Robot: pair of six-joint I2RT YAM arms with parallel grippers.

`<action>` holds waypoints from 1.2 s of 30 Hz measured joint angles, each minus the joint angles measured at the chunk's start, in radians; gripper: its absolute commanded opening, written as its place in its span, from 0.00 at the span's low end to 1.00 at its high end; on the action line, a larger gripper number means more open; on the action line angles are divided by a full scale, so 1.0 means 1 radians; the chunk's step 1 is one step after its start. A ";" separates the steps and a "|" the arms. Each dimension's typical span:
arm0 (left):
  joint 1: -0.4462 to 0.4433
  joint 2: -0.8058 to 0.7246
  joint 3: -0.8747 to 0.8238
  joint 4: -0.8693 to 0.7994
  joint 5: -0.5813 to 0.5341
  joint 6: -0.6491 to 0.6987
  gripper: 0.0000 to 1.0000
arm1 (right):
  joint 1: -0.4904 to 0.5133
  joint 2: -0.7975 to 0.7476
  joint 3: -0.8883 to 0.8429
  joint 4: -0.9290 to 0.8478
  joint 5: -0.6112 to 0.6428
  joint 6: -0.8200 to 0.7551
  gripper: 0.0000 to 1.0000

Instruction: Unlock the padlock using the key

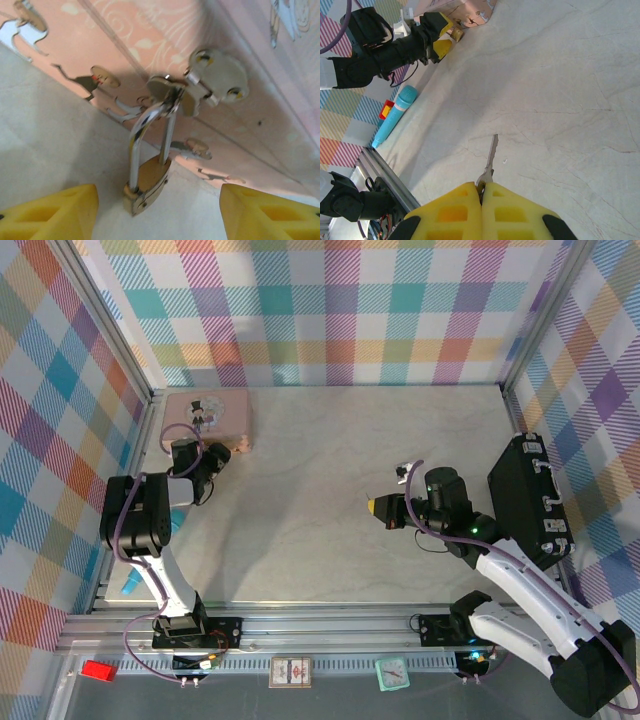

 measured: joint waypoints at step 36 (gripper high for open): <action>-0.004 0.058 0.060 -0.006 0.031 -0.040 0.01 | 0.000 0.008 0.004 -0.015 0.001 0.000 0.00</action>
